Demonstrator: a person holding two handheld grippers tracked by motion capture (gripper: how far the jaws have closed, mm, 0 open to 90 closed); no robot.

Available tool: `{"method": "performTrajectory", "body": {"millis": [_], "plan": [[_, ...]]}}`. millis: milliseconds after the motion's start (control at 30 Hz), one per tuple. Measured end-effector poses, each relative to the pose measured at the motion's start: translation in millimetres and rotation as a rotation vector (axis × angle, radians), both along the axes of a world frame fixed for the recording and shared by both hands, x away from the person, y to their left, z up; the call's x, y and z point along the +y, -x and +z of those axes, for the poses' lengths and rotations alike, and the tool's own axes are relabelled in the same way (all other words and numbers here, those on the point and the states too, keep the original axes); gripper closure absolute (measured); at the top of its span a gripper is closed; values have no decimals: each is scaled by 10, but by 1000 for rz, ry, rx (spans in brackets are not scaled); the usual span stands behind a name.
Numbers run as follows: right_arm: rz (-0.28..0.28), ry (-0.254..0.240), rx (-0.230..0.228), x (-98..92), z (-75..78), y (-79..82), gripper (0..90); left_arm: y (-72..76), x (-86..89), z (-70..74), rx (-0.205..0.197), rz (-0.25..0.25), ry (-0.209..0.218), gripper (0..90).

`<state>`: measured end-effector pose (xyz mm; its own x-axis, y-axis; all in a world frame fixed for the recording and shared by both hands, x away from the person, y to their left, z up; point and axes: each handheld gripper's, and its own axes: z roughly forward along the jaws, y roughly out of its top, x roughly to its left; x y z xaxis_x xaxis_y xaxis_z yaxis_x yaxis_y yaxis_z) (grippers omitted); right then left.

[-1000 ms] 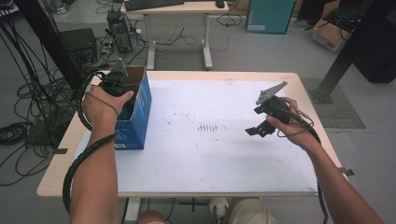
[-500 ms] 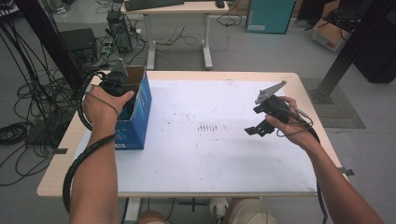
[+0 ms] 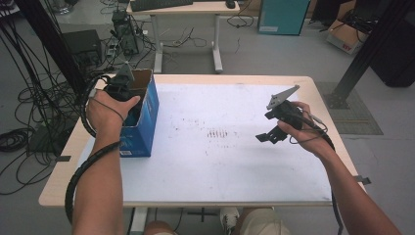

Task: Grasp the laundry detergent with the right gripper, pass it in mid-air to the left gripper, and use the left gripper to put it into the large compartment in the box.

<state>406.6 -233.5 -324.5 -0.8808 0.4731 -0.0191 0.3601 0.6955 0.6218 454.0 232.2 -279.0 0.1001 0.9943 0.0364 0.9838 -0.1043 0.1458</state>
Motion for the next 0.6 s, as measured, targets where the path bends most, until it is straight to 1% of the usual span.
{"method": "performTrajectory", "body": {"millis": [33, 67, 100, 167, 267, 333, 367, 400, 467, 500, 567, 600], "plan": [[10, 4, -4, -9, 3, -5, 51, 0, -1, 1, 0, -2, -2, 373], [-1, -2, -1, -2, 3, 2, 51, -1, -3, 3, 1, -5, -5, 373], [8, 6, -3, -9, 8, -1, 51, -1, -5, 5, 1, -7, -6, 372], [10, 5, -4, -14, 11, 3, 51, -1, -10, 11, -3, -11, -17, 370], [13, 5, -7, -17, 8, 0, 51, -1, -12, 30, -5, -16, -16, 365], [12, 2, -9, -13, 3, 1, 51, -1, -15, 46, -5, -20, -25, 358], [-7, -4, 0, 0, 1, 13, 51, 2, -14, 61, -7, -20, -29, 357], [10, 4, -4, -5, 2, 5, 51, 6, -12, 77, -12, -20, -26, 355], [5, 1, -2, 11, 1, 10, 51, 13, -12, 111, -25, -20, -24, 351], [17, 2, -7, 10, 2, 5, 51, 17, -10, 136, -30, -22, -22, 346], [22, 5, -6, 20, 8, 4, 51, 25, -13, 179, -35, -24, -25, 336], [8, -6, -5, 32, 4, 11, 51, 31, -18, 211, -40, -27, -28, 332]]}}
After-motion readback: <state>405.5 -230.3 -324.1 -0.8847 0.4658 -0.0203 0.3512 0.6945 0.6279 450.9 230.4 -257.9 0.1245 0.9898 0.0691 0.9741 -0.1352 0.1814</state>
